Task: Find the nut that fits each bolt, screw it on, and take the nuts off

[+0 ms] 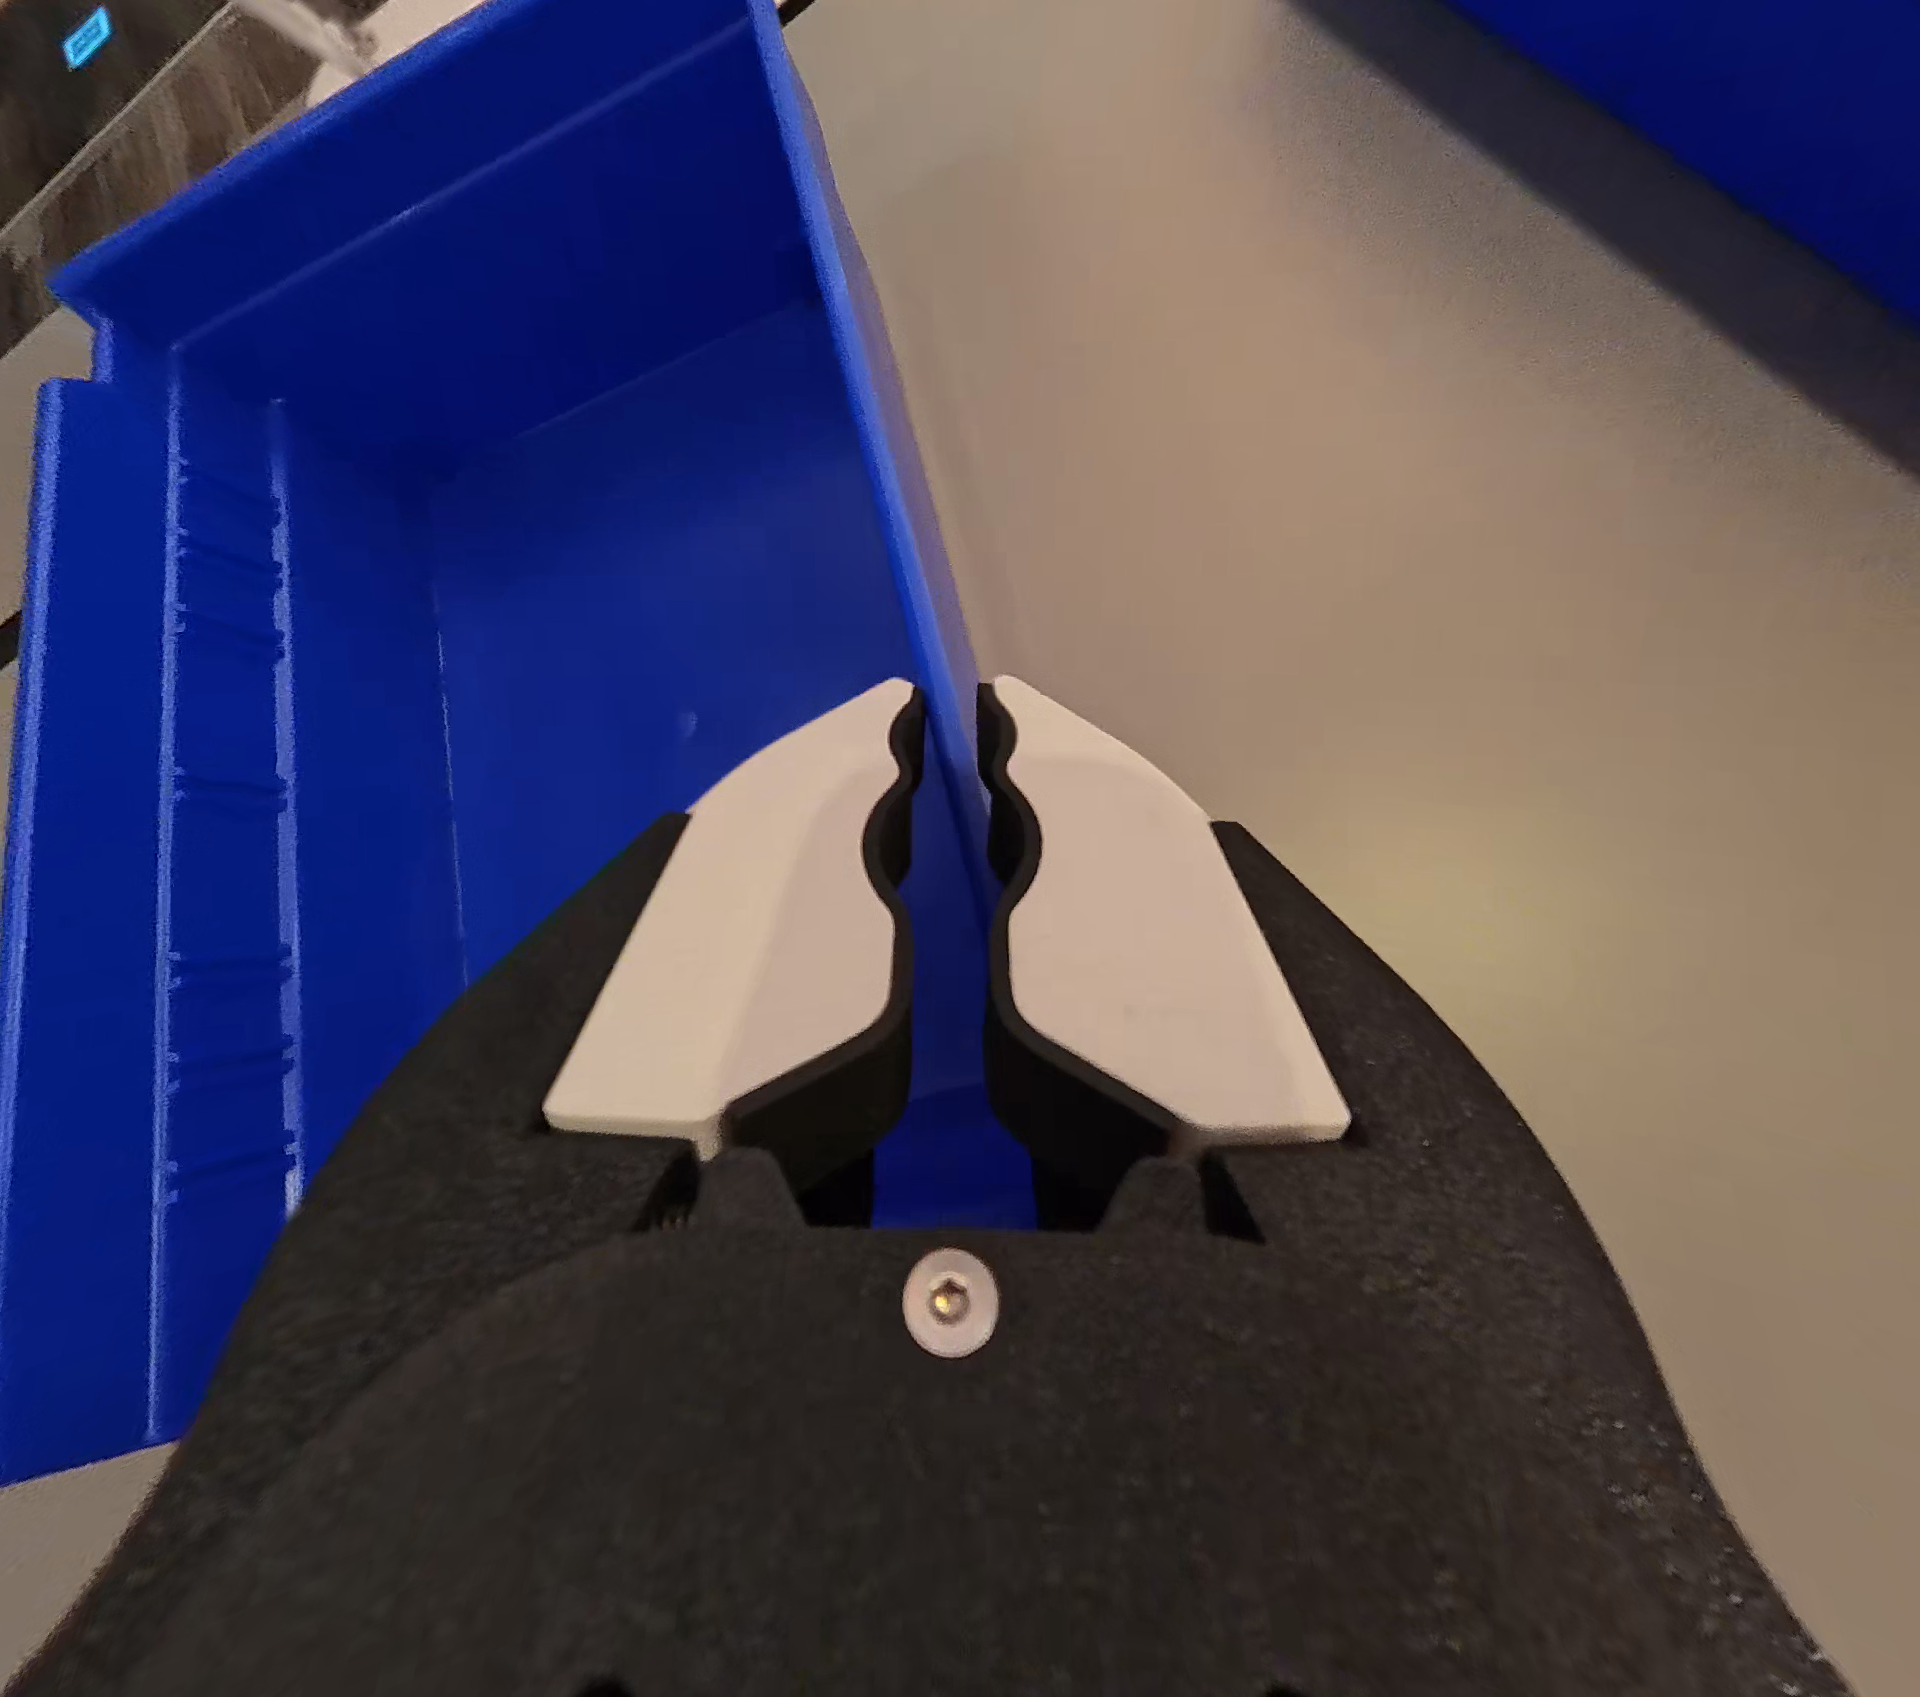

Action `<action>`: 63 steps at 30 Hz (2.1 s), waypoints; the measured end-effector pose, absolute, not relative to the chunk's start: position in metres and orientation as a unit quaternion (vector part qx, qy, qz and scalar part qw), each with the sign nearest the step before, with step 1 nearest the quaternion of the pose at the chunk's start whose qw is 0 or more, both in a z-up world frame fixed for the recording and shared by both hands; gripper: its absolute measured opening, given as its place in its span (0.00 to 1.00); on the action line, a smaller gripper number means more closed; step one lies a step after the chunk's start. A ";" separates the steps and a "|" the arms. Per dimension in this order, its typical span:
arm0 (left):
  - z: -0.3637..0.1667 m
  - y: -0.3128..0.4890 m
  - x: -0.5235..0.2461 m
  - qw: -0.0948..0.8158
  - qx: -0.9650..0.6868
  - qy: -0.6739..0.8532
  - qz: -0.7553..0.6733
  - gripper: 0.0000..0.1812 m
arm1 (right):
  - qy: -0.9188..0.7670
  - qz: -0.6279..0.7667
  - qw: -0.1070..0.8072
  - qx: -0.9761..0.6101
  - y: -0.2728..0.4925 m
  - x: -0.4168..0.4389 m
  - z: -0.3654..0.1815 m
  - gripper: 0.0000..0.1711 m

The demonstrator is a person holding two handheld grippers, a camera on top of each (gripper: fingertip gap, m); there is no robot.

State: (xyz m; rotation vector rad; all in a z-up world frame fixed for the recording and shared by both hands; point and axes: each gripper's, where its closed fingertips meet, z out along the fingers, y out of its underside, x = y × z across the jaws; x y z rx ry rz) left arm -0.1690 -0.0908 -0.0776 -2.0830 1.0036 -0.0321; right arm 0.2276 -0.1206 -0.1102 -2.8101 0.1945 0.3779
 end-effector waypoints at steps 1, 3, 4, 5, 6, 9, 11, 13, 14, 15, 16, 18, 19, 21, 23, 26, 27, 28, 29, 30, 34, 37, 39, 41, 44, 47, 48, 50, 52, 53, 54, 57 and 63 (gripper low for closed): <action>-0.078 -0.093 -0.161 0.403 -0.822 0.401 -0.015 0.05 | 0.065 0.124 0.144 -0.980 -0.117 0.222 -0.112 0.07; -0.078 -0.098 -0.146 0.404 -0.819 0.408 -0.020 0.06 | 0.050 0.096 0.130 -0.986 -0.112 0.213 -0.117 0.07; -0.078 -0.101 -0.139 0.404 -0.817 0.411 -0.023 0.07 | 0.040 0.083 0.123 -0.988 -0.109 0.208 -0.120 0.09; -0.079 -0.103 -0.133 0.404 -0.816 0.413 -0.025 0.08 | 0.030 0.068 0.116 -0.990 -0.107 0.204 -0.122 0.09; -0.079 -0.105 -0.126 0.403 -0.815 0.416 -0.025 0.10 | 0.019 0.053 0.111 -0.992 -0.106 0.202 -0.123 0.08; -0.080 -0.108 -0.110 0.401 -0.813 0.422 -0.025 0.13 | -0.015 0.053 0.105 -0.993 -0.103 0.191 -0.124 0.04; -0.081 -0.111 -0.097 0.399 -0.812 0.425 -0.035 0.16 | -0.037 0.051 0.097 -0.993 -0.105 0.189 -0.125 0.04; -0.082 -0.112 -0.087 0.400 -0.810 0.428 -0.034 0.18 | -0.043 0.056 0.098 -0.993 -0.105 0.189 -0.125 0.04; -0.082 -0.112 -0.082 0.401 -0.808 0.429 -0.033 0.19 | -0.044 0.059 0.098 -0.992 -0.105 0.188 -0.126 0.04; -0.082 -0.111 -0.078 0.403 -0.807 0.430 -0.033 0.20 | -0.049 0.060 0.094 -0.993 -0.106 0.188 -0.127 0.04; -0.082 -0.109 -0.075 0.405 -0.807 0.429 -0.033 0.20 | -0.055 0.058 0.093 -0.992 -0.106 0.188 -0.128 0.05; -0.081 -0.106 -0.068 0.406 -0.809 0.422 -0.042 0.20 | -0.064 0.057 0.094 -0.992 -0.105 0.188 -0.128 0.05; -0.081 -0.105 -0.065 0.407 -0.811 0.417 -0.053 0.20 | -0.068 0.058 0.094 -0.992 -0.105 0.188 -0.128 0.05; -0.080 -0.102 -0.058 0.409 -0.813 0.408 -0.073 0.21 | -0.077 0.059 0.094 -0.991 -0.104 0.188 -0.129 0.06; -0.079 -0.102 -0.054 0.412 -0.811 0.403 -0.099 0.22 | -0.084 0.060 0.082 -0.991 -0.105 0.188 -0.134 0.07; -0.070 -0.104 -0.053 0.429 -0.803 0.385 -0.150 0.22 | -0.091 0.061 0.066 -0.992 -0.107 0.188 -0.137 0.06; -0.064 -0.105 -0.054 0.441 -0.796 0.381 -0.162 0.21 | -0.093 0.062 0.065 -0.992 -0.106 0.188 -0.137 0.06; -0.056 -0.107 -0.055 0.456 -0.786 0.379 -0.174 0.20 | -0.094 0.064 0.066 -0.991 -0.106 0.188 -0.137 0.06; -0.045 -0.110 -0.056 0.473 -0.774 0.378 -0.184 0.18 | -0.092 0.065 0.070 -0.991 -0.104 0.189 -0.137 0.06; -0.035 -0.113 -0.058 0.489 -0.763 0.378 -0.190 0.18 | -0.090 0.064 0.074 -0.991 -0.102 0.189 -0.137 0.06; -0.018 -0.124 -0.082 0.494 -0.756 0.396 -0.163 0.22 | -0.078 0.062 0.092 -0.991 -0.095 0.187 -0.137 0.05; -0.017 -0.131 -0.113 0.487 -0.761 0.398 -0.159 0.21 | -0.070 0.072 0.091 -0.991 -0.095 0.185 -0.137 0.04; -0.015 -0.131 -0.143 0.493 -0.766 0.382 -0.159 0.20 | -0.061 0.082 0.089 -0.991 -0.095 0.185 -0.137 0.03; -0.014 -0.129 -0.175 0.500 -0.773 0.361 -0.152 0.20 | -0.058 0.087 0.088 -0.991 -0.095 0.185 -0.137 0.03; -0.014 -0.123 -0.224 0.513 -0.782 0.328 -0.136 0.19 | -0.055 0.091 0.087 -0.990 -0.094 0.186 -0.137 0.03; -0.014 -0.116 -0.265 0.530 -0.784 0.293 -0.134 0.18 | -0.054 0.098 0.089 -0.990 -0.094 0.186 -0.137 0.03; -0.016 -0.113 -0.278 0.531 -0.788 0.280 -0.134 0.18 | -0.053 0.099 0.089 -0.990 -0.095 0.186 -0.137 0.03; -0.022 -0.110 -0.298 0.525 -0.797 0.263 -0.140 0.18 | -0.047 0.103 0.088 -0.990 -0.098 0.187 -0.138 0.03; -0.028 -0.109 -0.316 0.521 -0.802 0.257 -0.142 0.18 | -0.044 0.115 0.086 -0.989 -0.100 0.188 -0.138 0.03; -0.031 -0.109 -0.324 0.521 -0.802 0.254 -0.142 0.18 | -0.043 0.125 0.086 -0.987 -0.101 0.189 -0.138 0.03; -0.033 -0.108 -0.332 0.522 -0.803 0.251 -0.142 0.18 | -0.041 0.136 0.085 -0.986 -0.101 0.191 -0.138 0.03; -0.041 -0.108 -0.352 0.517 -0.808 0.242 -0.147 0.18 | -0.041 0.147 0.077 -0.985 -0.108 0.201 -0.138 0.02; -0.053 -0.109 -0.387 0.508 -0.817 0.223 -0.156 0.17 | -0.034 0.101 0.056 -0.993 -0.137 0.221 -0.130 0.02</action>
